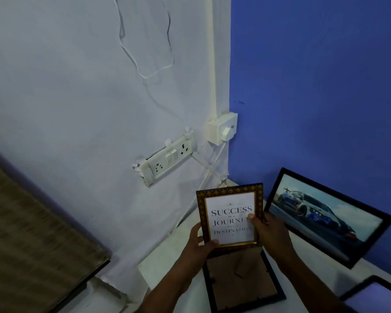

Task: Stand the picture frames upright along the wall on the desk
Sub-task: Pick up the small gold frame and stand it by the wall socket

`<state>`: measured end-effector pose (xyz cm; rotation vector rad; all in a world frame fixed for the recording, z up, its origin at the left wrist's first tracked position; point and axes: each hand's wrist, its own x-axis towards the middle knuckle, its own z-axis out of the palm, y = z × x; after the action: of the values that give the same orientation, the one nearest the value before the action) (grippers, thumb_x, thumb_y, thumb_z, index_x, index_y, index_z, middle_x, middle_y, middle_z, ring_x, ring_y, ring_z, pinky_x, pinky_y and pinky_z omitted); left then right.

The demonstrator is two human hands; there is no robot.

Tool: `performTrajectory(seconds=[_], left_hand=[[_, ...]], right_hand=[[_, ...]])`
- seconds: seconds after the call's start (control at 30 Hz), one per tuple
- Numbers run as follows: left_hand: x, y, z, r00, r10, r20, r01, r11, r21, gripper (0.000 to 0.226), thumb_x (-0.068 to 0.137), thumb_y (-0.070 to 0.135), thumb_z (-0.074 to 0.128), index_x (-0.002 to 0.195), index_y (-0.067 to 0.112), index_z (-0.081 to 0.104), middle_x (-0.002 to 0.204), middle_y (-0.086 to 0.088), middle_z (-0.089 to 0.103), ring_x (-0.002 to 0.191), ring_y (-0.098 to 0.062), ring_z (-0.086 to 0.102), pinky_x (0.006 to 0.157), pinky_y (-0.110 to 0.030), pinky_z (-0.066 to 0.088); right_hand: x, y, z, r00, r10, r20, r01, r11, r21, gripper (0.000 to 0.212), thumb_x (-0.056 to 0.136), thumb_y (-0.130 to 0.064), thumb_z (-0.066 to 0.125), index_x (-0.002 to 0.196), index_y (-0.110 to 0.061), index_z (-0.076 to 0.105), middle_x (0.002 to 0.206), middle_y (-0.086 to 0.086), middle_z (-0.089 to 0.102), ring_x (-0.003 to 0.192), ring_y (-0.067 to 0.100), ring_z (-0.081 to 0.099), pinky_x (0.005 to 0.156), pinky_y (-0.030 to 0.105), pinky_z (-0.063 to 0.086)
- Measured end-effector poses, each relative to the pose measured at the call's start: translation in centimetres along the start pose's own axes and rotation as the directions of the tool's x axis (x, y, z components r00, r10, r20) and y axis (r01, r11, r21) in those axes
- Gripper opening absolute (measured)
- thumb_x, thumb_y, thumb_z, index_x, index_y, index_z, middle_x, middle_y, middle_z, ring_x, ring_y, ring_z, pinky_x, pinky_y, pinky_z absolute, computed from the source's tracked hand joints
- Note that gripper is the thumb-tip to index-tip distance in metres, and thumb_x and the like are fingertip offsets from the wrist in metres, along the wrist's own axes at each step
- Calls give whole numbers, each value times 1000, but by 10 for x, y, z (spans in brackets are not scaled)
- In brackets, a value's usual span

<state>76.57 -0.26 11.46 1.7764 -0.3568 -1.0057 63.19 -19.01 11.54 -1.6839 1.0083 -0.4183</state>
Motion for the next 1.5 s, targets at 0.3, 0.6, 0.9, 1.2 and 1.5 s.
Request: performTrajectory(seconds=[0.3, 0.6, 0.9, 1.2, 1.5], left_hand=[[90, 0, -38, 998, -29, 47, 33, 995, -89, 71, 97, 8, 65, 148, 29, 20, 123, 1, 54, 96, -15, 61, 56, -7, 51], [214, -56, -63, 992, -85, -93, 86, 996, 6, 99, 64, 37, 82, 139, 49, 18, 151, -6, 42, 131, -40, 52, 105, -61, 47], [194, -35, -55, 993, -63, -99, 72, 993, 90, 98, 87, 6, 75, 158, 20, 8, 148, 7, 25, 134, -10, 33, 87, -6, 50], [192, -35, -57, 976, -94, -196, 99, 995, 16, 103, 83, 18, 78, 159, 33, 9, 162, -6, 29, 141, -28, 43, 108, -52, 49], [153, -42, -42, 971, -208, -120, 206, 978, -32, 93, 94, 20, 71, 162, 23, 8, 163, -12, 28, 147, -25, 32, 120, -42, 33]], right_hand=[[97, -13, 62, 985, 103, 138, -98, 994, -45, 36, 87, -62, 64, 103, -30, 71, 96, -3, 77, 90, 14, 73, 89, 43, 59], [191, -17, 112, 958, 212, 193, -198, 976, -88, 28, 95, -32, 68, 122, -30, 61, 119, -4, 64, 104, 15, 59, 84, 26, 43], [228, 5, 125, 973, 156, 168, -124, 975, -186, 43, 84, -46, 72, 124, -33, 66, 134, -2, 58, 111, 13, 64, 105, 37, 50], [207, 8, 123, 977, 143, 159, -105, 969, -224, 53, 94, -33, 69, 143, -23, 51, 133, -9, 57, 124, 15, 58, 97, 28, 45], [140, 24, 86, 965, 232, 120, -199, 951, -235, 80, 93, -40, 69, 159, -21, 29, 155, 10, 43, 137, 23, 48, 116, 39, 39]])
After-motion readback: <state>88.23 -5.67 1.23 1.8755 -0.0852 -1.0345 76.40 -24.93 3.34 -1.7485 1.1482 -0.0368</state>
